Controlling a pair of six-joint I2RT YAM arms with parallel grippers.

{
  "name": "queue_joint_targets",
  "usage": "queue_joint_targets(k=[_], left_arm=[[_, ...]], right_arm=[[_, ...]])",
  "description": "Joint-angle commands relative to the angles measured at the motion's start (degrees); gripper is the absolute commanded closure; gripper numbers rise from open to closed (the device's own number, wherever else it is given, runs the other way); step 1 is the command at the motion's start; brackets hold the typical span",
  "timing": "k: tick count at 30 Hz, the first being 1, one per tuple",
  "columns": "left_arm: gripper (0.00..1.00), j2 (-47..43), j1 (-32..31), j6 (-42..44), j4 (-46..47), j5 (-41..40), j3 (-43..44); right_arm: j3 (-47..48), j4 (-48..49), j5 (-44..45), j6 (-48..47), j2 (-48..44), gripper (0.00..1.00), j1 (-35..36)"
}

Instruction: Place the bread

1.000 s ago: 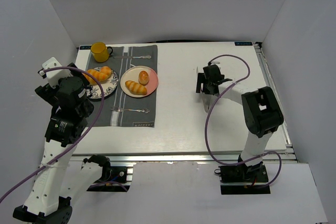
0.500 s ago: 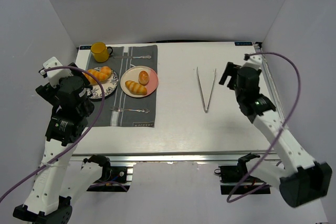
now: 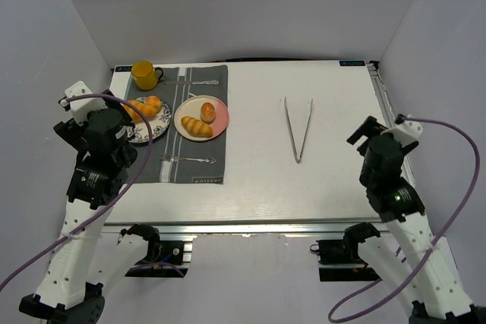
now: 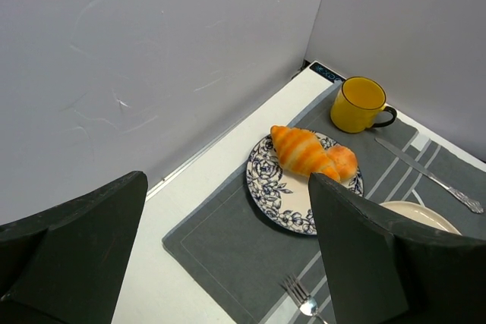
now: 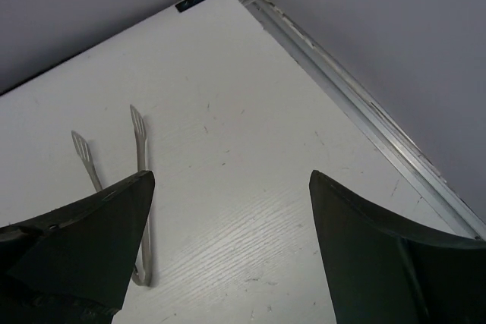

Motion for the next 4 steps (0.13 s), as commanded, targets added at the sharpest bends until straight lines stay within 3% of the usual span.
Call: queue_joint_targets(k=[1, 4], left_arm=[[0.02, -0.9, -0.5, -0.5, 0.3, 0.3, -0.2], [0.02, -0.9, -0.5, -0.7, 0.6, 0.3, -0.7]], right_arm=[[-3.6, 5.2, 7.3, 1.4, -5.8, 0.11, -0.3], [-5.9, 8.3, 5.7, -2.5, -7.9, 0.11, -0.3]])
